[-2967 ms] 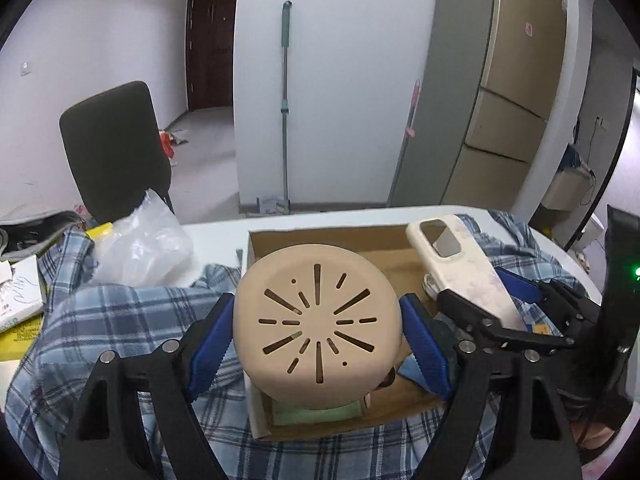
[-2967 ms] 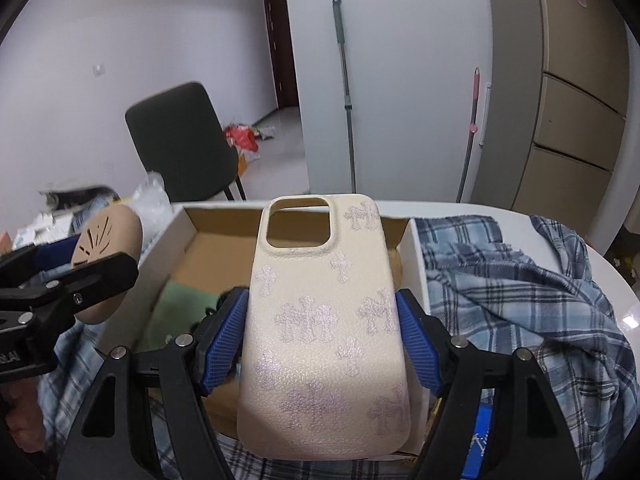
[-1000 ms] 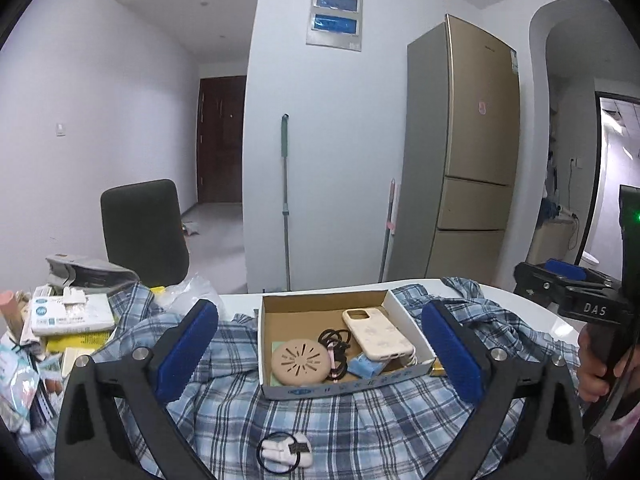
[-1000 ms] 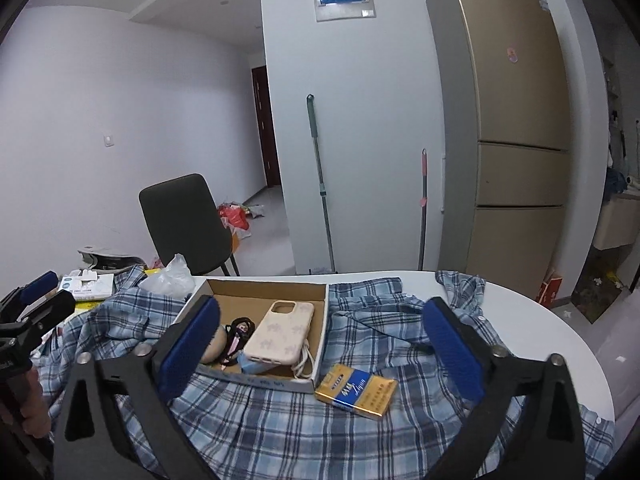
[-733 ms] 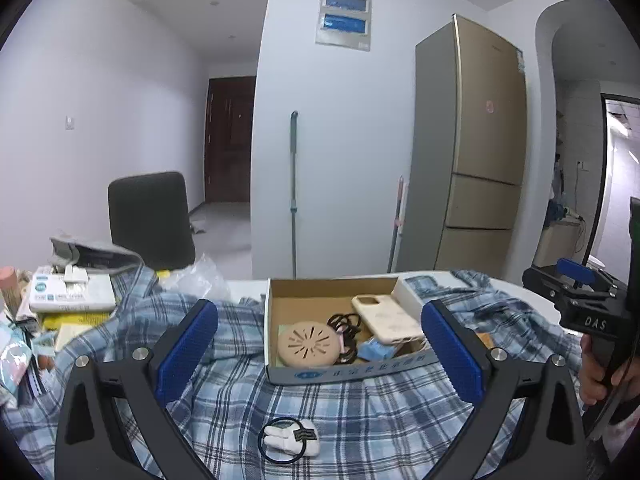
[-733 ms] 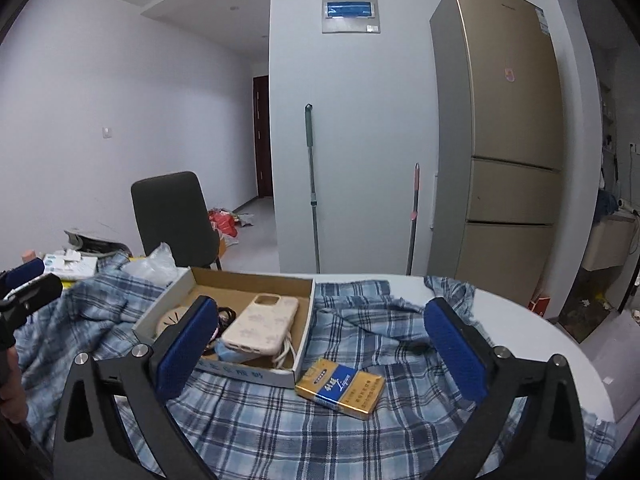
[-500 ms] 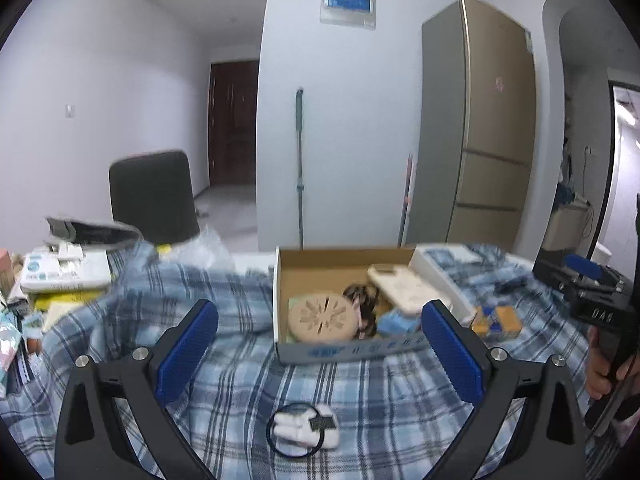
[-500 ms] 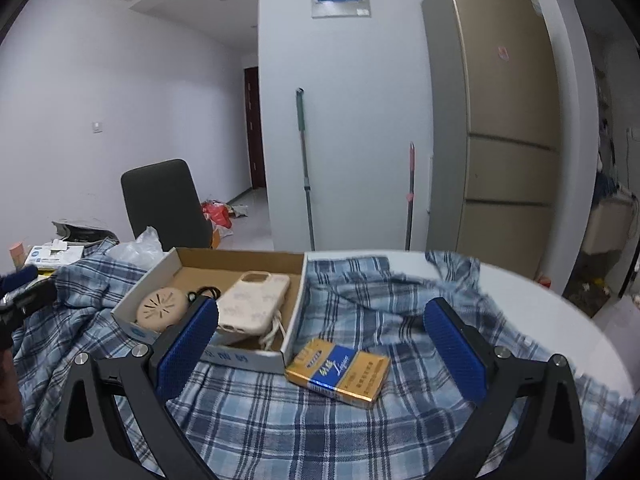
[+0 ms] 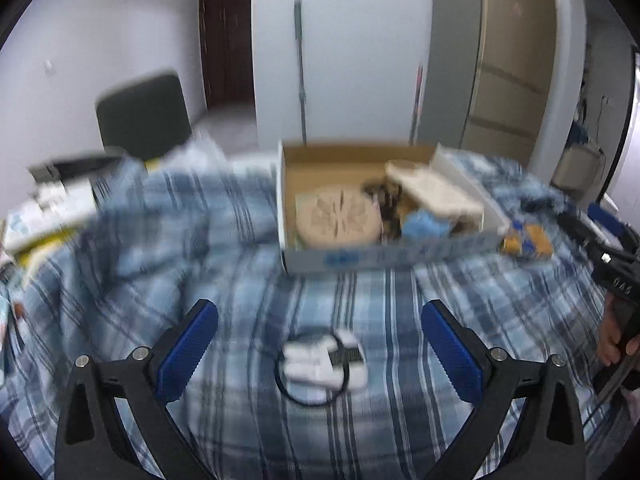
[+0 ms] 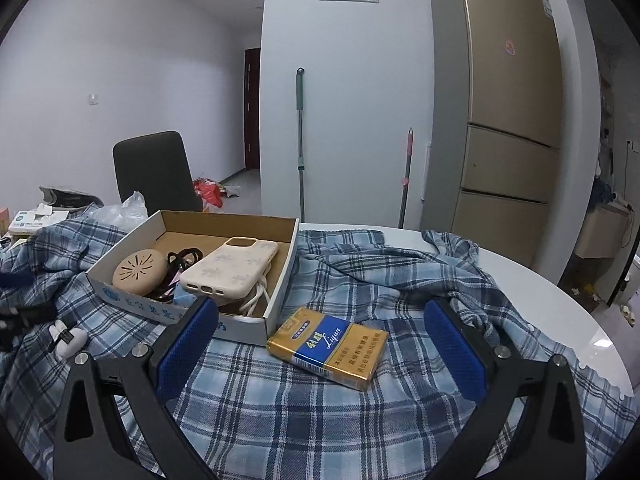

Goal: Organize soft objects
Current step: 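Lower the left gripper onto the white item with black cord and grasp it, then grasp the gold-and-blue cigarette pack with the right gripper while the left gripper holds the white item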

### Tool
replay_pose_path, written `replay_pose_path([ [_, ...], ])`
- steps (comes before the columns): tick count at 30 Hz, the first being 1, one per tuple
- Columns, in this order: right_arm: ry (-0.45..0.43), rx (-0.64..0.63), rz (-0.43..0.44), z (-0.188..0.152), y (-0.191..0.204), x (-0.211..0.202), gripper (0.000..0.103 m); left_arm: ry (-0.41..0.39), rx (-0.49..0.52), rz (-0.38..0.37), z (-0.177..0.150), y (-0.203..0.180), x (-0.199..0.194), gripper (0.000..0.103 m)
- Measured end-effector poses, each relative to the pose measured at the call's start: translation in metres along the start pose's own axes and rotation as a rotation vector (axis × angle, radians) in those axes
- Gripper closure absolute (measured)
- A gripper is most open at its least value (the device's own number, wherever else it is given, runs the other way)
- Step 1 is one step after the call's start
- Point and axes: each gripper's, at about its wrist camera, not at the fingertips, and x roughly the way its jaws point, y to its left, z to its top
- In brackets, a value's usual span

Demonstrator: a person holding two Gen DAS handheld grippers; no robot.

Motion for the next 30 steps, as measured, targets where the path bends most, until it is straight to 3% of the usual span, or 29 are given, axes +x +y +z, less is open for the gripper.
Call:
replay_pose_path([
  [5,-0.004,-0.001,-0.003,0.001,0.0,0.0,0.0,0.092,0.003,0.006,-0.006,-0.001,0.015,0.009],
  [9,0.007,0.0,0.018,0.002,0.001,-0.001,0.0,0.151,-0.007,-0.009,-0.01,0.0,0.027,0.023],
  [14,0.025,-0.005,0.024,0.001,0.001,0.001,0.0,0.169,-0.01,0.007,-0.013,0.0,0.034,0.025],
  [19,0.026,0.001,0.025,0.002,0.0,0.001,0.0,0.195,-0.021,-0.004,-0.014,0.002,0.039,0.054],
  [22,0.026,-0.003,0.022,0.002,0.0,0.001,0.0,0.171,-0.025,-0.017,-0.013,0.004,0.034,0.067],
  [30,0.026,-0.003,0.019,0.002,-0.001,0.0,0.0,0.094,0.006,0.04,-0.007,0.004,0.018,0.068],
])
